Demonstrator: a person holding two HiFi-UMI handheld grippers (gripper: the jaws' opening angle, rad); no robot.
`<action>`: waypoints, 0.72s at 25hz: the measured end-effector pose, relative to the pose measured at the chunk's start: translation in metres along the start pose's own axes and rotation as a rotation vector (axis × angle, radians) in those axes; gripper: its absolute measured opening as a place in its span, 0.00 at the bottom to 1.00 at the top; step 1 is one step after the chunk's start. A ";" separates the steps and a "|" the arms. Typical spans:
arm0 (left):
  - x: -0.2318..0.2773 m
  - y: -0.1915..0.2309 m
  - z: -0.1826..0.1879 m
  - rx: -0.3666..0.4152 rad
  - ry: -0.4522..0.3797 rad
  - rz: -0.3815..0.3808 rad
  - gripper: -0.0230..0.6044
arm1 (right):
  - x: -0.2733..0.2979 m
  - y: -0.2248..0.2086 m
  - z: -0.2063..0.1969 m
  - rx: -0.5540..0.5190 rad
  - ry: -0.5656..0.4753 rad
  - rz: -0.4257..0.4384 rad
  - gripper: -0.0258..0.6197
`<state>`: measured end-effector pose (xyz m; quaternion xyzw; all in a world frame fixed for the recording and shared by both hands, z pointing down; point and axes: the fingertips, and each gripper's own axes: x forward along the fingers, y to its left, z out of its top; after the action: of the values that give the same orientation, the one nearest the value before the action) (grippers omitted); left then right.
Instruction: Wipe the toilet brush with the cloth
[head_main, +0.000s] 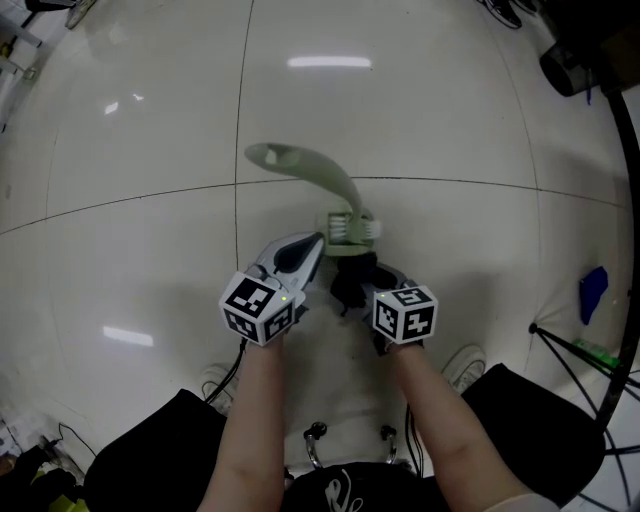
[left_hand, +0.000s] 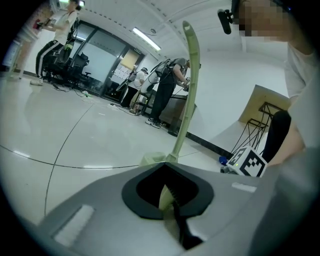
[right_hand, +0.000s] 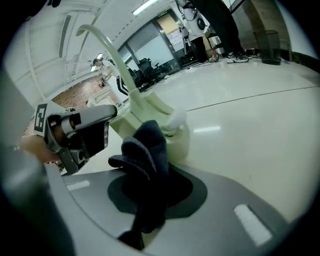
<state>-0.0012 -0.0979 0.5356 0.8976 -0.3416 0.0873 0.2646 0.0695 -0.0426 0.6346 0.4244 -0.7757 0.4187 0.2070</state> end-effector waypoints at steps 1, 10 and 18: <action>0.000 0.000 0.000 -0.010 0.006 0.004 0.05 | -0.004 -0.009 -0.001 0.008 0.001 -0.013 0.13; 0.003 -0.001 0.014 -0.085 -0.018 0.014 0.05 | -0.035 -0.088 0.035 0.128 -0.049 -0.050 0.13; 0.019 -0.008 0.010 -0.028 0.034 -0.022 0.05 | 0.007 -0.059 0.074 0.001 0.072 0.168 0.14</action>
<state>0.0178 -0.1091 0.5302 0.8959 -0.3282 0.0948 0.2841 0.1173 -0.1241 0.6254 0.3425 -0.8004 0.4501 0.1987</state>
